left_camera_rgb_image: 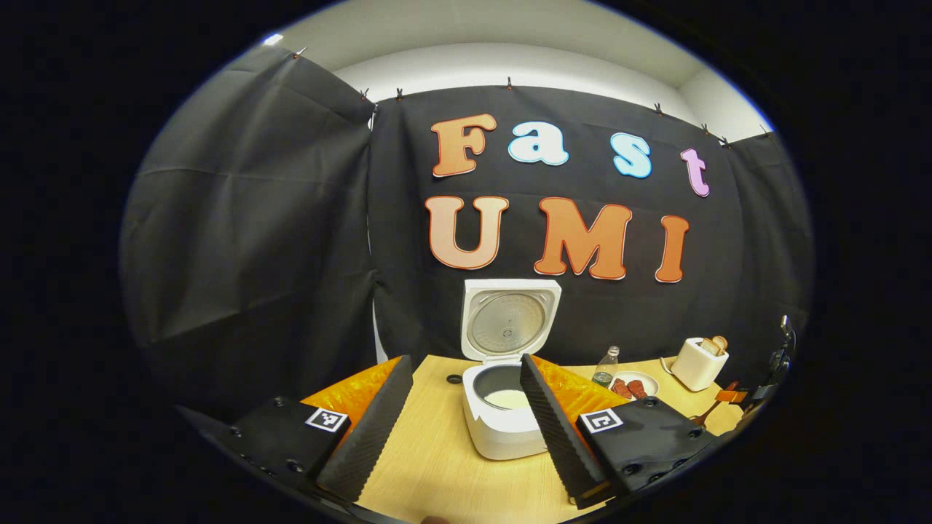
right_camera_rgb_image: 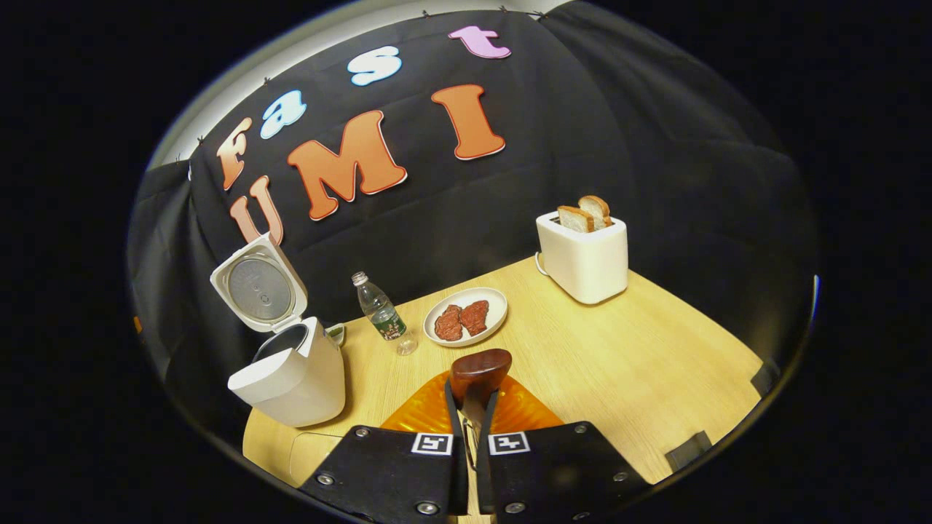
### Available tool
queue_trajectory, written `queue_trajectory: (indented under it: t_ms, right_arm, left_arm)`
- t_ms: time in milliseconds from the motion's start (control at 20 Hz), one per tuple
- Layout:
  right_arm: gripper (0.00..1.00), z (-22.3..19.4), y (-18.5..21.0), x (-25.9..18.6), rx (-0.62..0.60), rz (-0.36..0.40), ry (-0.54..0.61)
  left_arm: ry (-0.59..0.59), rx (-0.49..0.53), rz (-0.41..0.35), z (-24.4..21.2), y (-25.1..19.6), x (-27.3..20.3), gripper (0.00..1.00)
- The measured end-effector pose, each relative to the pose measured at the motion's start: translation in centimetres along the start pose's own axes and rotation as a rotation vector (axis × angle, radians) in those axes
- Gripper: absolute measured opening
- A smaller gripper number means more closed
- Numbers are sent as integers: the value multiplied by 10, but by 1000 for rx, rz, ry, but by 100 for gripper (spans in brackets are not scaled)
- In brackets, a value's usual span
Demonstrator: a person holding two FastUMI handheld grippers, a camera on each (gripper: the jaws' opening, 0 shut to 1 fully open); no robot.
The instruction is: Close the left gripper, press the button to open the rice cooker; take a wooden spoon from the chopstick holder with the right hand, scoop a spoonful of rice and pour it into the rice cooker, then put the wooden spoon back into the chopstick holder.
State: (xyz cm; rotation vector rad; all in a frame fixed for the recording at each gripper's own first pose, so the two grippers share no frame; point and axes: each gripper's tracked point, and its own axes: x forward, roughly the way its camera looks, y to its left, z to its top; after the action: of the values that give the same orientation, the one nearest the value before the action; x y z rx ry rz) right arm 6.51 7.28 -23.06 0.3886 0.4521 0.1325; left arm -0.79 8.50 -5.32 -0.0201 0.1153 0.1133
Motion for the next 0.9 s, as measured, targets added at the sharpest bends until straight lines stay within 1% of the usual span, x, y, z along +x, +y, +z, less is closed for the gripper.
queue_trajectory:
  t_ms: [200,250,300,400,550,600,700,750,800,850,900]
  right_arm:
    - [4,-12,-19,6,96,9,17]
    - [4,-8,-23,5,140,4,-3]
    - [4,-9,-31,7,176,1,4]
    - [12,-8,-42,4,229,-9,-4]
    - [22,-11,-54,-2,258,-38,16]
    - [23,-12,-61,-5,251,-56,24]
    - [38,-12,-70,-10,212,-94,21]
    - [54,-10,-74,-15,189,-115,25]
    - [58,-7,-76,-21,165,-134,22]
    - [81,0,-79,-29,138,-151,7]
    - [87,7,-80,-37,115,-169,-6]
  left_arm:
    - [8,-3,16,-2,6,-2,100]
    - [10,-3,15,-3,6,-2,100]
    - [12,-1,15,-4,7,-3,100]
    - [12,-1,12,-4,6,-1,100]
    - [16,-10,0,-2,2,5,100]
    - [17,-17,-7,-3,0,7,100]
    - [25,-37,-15,-1,-3,15,100]
    - [26,-43,-22,0,-6,19,100]
    - [20,-45,-28,3,-10,23,100]
    - [15,-38,-26,6,-11,30,100]
    - [9,-27,-17,15,-10,37,100]
